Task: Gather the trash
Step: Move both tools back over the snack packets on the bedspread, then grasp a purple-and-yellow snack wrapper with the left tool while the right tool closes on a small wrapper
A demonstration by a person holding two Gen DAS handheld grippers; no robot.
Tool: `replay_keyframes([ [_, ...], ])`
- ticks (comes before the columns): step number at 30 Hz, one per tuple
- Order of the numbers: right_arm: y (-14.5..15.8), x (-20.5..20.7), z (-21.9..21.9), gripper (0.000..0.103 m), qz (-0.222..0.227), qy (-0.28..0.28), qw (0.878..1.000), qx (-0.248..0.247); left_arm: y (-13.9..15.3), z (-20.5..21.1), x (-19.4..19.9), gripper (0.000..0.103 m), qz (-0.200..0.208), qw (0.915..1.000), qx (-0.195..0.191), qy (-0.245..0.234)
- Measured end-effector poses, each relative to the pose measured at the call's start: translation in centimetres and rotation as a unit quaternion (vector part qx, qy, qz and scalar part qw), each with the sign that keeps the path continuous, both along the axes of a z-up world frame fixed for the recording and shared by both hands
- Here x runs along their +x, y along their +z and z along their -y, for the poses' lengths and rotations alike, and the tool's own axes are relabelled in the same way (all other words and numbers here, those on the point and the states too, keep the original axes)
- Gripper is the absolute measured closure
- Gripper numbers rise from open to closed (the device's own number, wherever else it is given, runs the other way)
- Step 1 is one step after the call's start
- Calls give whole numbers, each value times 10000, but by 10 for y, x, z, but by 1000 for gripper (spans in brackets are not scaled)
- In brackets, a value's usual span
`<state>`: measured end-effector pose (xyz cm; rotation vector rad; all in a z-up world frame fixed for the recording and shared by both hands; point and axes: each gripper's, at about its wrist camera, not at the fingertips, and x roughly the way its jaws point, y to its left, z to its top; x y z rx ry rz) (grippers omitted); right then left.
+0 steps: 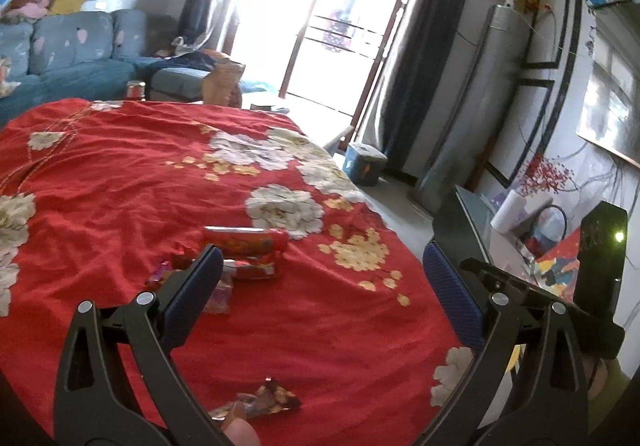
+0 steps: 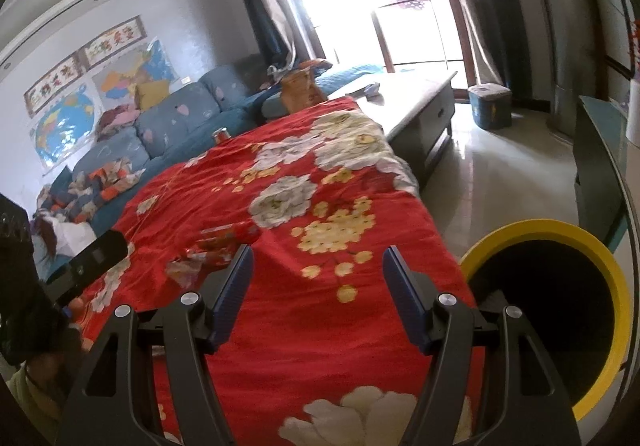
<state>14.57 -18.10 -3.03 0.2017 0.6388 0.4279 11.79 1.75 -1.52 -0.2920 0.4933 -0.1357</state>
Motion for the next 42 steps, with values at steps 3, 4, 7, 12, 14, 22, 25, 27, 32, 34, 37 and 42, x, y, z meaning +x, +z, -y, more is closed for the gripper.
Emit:
replay_keyframes([
  [3,1,1,-8,39,11,105,9999,-18,0,-11,-1,11,2,9999,-40,160],
  [4,2,1,-12,39,18,141,9999,-35,1,-15,-1,11,4,9998,-55,210],
  [7,2,3,-24,39,31,248,9997,-73,1,-28,-1,11,10,9992,-115,383],
  [12,0,11,-39,39,-94,395,9992,-40,-4,-51,-1,11,-99,9974,-196,684],
  [14,-1,14,-47,39,-127,490,9987,-43,-7,-60,0,11,-173,9963,-234,813],
  [22,-13,32,-74,39,-356,713,9968,-84,-26,-97,4,11,-511,9897,-531,1227],
  [25,-17,38,-85,42,-397,805,9959,-135,-36,-109,6,11,-655,9865,-665,1344],
  [27,-20,43,-93,45,-435,882,9950,-164,-42,-116,7,11,-743,9843,-786,1397],
  [32,-32,58,-114,55,-588,1078,9921,-269,-53,-126,10,23,-907,9808,-1036,1384],
  [34,-37,64,-121,61,-654,1132,9910,-301,-58,-127,12,30,-975,9798,-1167,1301],
  [37,-44,72,-129,66,-758,1184,9895,-337,-65,-126,14,37,-1055,9784,-1345,1163],
  [42,-56,84,-137,72,-915,1234,9875,-358,-74,-121,21,41,-1180,9736,-1737,898],
])
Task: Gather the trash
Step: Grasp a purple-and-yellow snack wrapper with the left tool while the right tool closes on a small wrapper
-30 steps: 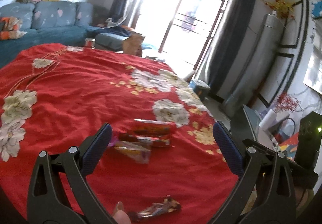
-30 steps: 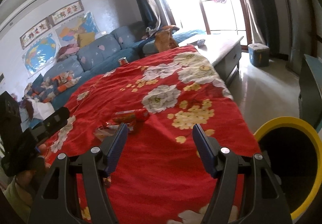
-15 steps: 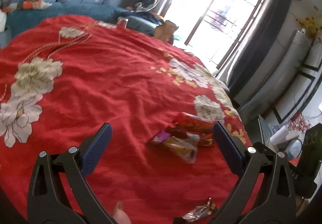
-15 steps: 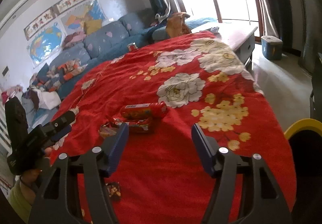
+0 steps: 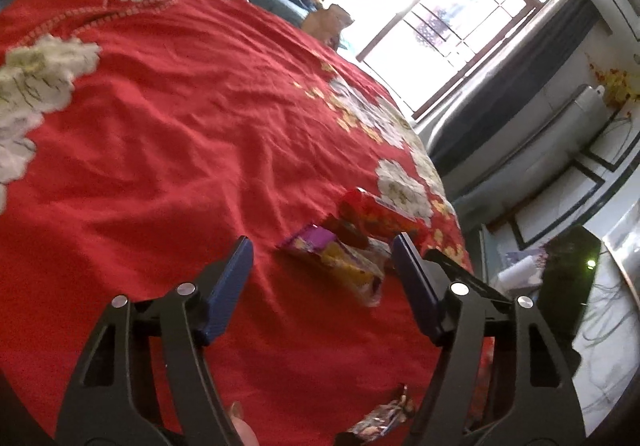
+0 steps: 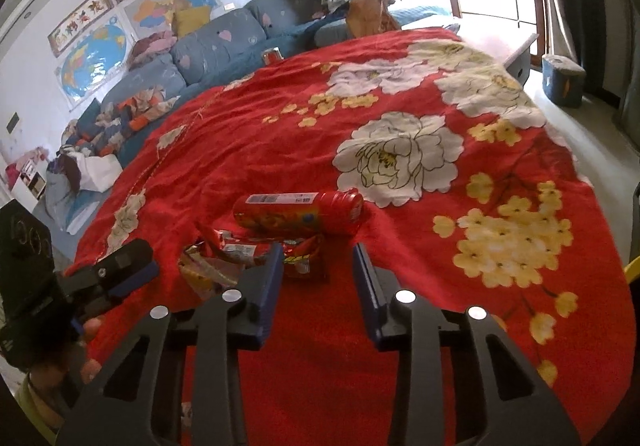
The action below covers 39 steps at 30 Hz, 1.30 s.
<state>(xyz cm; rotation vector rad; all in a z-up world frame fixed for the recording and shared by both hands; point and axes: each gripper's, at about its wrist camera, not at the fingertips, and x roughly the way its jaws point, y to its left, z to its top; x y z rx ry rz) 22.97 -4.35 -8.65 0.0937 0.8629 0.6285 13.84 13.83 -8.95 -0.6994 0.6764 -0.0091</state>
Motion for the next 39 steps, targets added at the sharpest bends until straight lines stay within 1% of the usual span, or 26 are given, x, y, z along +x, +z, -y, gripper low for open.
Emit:
replay_keyframes([
  [5,-12,9,-1,78,-255,5,9996,120,-8,8,9,45,-102,9996,-205,-160],
  [8,-15,12,1,86,-377,40,9989,277,-13,12,13,47,-169,9994,-242,-188],
  [10,-15,11,3,94,-407,70,9986,340,-15,13,15,52,-200,9993,-236,-195],
  [11,-15,10,3,96,-415,76,9985,355,-15,13,17,53,-221,9993,-249,-195],
  [12,-15,9,4,102,-422,84,9984,358,-17,13,18,57,-233,9992,-274,-193],
  [14,-14,6,5,102,-403,72,9985,354,-18,12,19,64,-259,9990,-304,-184],
  [16,-13,2,7,102,-368,39,9987,358,-21,11,19,74,-289,9990,-298,-163],
  [18,-10,-3,11,102,-306,-12,9989,362,-23,9,20,80,-305,9988,-341,-157],
  [20,-8,-6,15,102,-234,-57,9991,346,-23,8,18,82,-284,9988,-366,-172],
  [22,-5,-10,19,102,-164,-92,9993,323,-22,9,16,87,-256,9988,-366,-212],
  [25,0,-17,23,102,-26,-135,9995,268,-18,11,11,88,-192,9988,-337,-284],
  [30,7,-27,32,102,190,-230,9994,171,-3,19,3,89,1,9992,-131,-381],
  [35,17,-36,49,102,328,-442,9982,250,15,30,-1,89,208,9983,95,-527],
  [39,26,-42,65,102,446,-577,9968,317,29,48,-2,89,356,9963,242,-745],
])
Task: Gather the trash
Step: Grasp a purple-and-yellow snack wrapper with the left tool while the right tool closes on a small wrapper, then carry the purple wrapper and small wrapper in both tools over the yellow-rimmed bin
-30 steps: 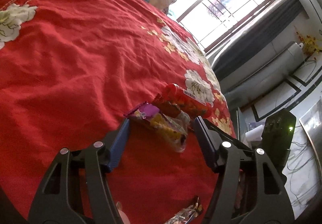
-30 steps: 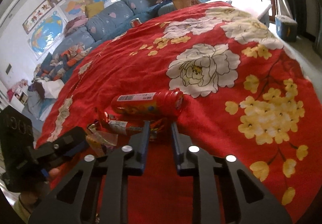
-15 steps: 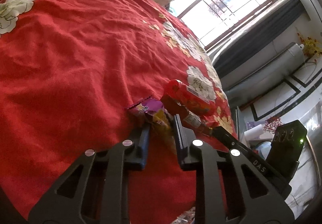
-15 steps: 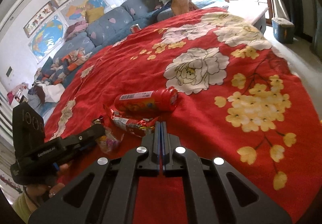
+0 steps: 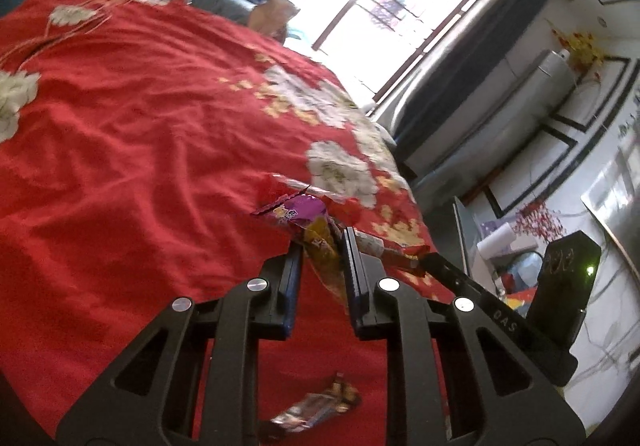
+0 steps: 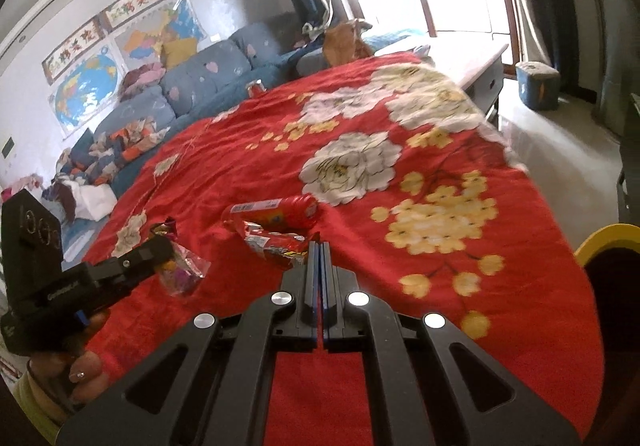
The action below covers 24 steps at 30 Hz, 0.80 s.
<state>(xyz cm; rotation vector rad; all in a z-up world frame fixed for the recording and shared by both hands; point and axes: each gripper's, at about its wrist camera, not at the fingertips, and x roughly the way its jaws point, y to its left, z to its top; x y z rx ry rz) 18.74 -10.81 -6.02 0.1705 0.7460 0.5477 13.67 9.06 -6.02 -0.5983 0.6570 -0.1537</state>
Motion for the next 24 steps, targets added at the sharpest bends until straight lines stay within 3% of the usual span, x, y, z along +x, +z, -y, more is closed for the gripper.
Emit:
replay_keyframes([
  [9,19,-10,41,102,211,-391,9990,97,24,47,-7,89,311,9976,334,-528],
  [24,27,-23,102,102,315,-939,9949,182,35,109,-8,89,453,9894,713,-1178],
])
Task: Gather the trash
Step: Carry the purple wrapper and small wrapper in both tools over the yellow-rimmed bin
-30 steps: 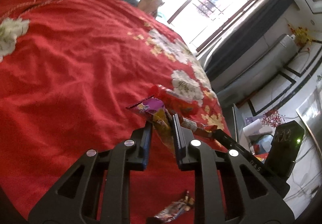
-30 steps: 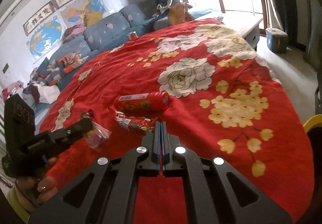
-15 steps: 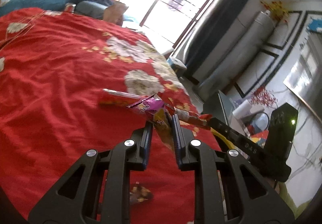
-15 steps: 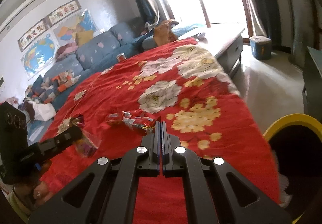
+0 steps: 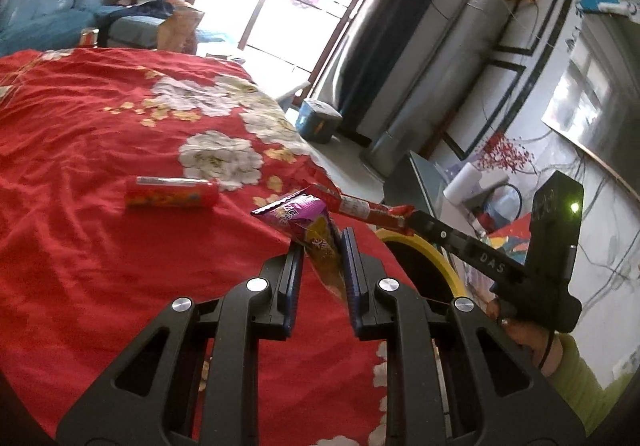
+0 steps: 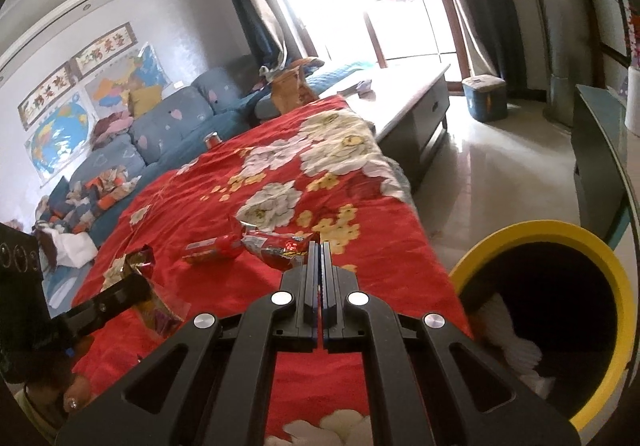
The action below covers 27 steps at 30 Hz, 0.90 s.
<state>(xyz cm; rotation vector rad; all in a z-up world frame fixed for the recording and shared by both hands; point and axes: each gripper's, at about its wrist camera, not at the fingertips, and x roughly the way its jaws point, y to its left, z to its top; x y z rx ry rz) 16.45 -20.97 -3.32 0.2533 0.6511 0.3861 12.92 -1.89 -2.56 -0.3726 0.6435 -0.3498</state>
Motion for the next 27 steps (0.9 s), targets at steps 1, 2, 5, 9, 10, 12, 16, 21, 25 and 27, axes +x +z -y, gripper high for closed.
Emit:
replay_keyframes([
  [1,0,-1,3,102,9,-27,10000,0,0,4,0,89,6,10000,25,-40],
  [2,0,-1,6,102,15,-63,10000,3,1,9,0,89,14,9999,54,-95],
  [5,0,-2,17,102,16,-167,9999,-1,1,19,1,89,33,9997,104,-211],
  [9,-3,-4,34,102,-10,-336,9994,2,0,35,1,89,35,9991,176,-382],
  [10,-3,-4,40,102,-20,-388,9992,7,0,39,1,89,33,9989,194,-420],
  [12,-5,-5,49,102,-35,-489,9988,12,-1,48,1,89,36,9984,242,-512],
  [16,-9,-7,69,102,-60,-695,9976,55,-1,64,1,89,47,9971,332,-687],
  [21,-10,-11,88,102,-52,-905,9958,98,-1,83,1,89,72,9952,440,-873],
  [25,-12,-12,102,102,-57,-1067,9942,119,-3,94,2,89,79,9935,519,-1007],
  [27,-13,-12,108,102,-58,-1149,9933,106,-3,99,4,89,76,9927,549,-1072],
])
